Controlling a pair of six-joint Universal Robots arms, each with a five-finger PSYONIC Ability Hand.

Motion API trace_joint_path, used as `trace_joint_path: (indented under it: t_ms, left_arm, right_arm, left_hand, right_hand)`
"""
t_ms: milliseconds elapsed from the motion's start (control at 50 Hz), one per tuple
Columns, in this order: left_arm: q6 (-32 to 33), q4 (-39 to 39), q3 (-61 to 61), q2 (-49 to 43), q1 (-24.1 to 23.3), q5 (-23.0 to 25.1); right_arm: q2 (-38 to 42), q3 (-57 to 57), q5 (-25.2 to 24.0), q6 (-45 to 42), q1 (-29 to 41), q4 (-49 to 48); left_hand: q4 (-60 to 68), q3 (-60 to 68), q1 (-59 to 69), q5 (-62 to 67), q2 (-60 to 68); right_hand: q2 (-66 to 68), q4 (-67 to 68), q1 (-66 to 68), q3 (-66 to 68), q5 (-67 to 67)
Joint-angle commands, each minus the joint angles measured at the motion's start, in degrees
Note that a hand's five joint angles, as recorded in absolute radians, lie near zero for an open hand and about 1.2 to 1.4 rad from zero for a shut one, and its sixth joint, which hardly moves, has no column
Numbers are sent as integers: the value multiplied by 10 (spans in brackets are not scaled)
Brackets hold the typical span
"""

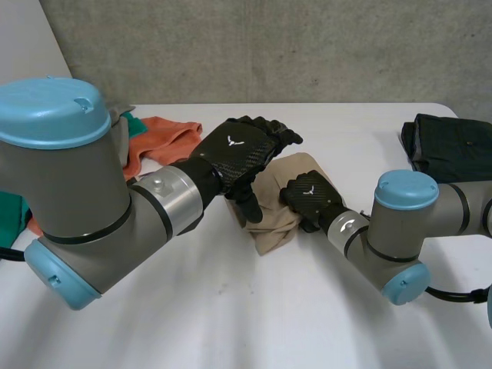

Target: Fold the laundry.

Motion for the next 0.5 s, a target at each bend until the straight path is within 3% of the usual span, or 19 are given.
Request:
trace_joint_path:
  t_ms: [20,240,340,500]
  left_arm:
    - [0,0,2,0,0,0]
    - [0,0,9,2,-1,0]
    - [0,5,13,11,-5,2]
    - [-13,33,10,27,-15,4]
  right_arm:
    - [-5,-13,2,0,0,-14]
    - [-48,-71,-24,6,-58,-144]
    - [-44,-148,-77,67,-126,-185]
    - [11,-274,-96,169,-250,-230]
  left_hand:
    - [-2,-7,6,-14,-3]
    - [-2,-7,6,-14,-3]
    - [-9,-14,-1,-20,-9]
    - [-11,-16,-3,-22,-11]
  right_hand:
    - [213,197,288,216,243]
    - [213,197,288,216,243]
    - [213,197,288,216,243]
    - [213,197,288,216,243]
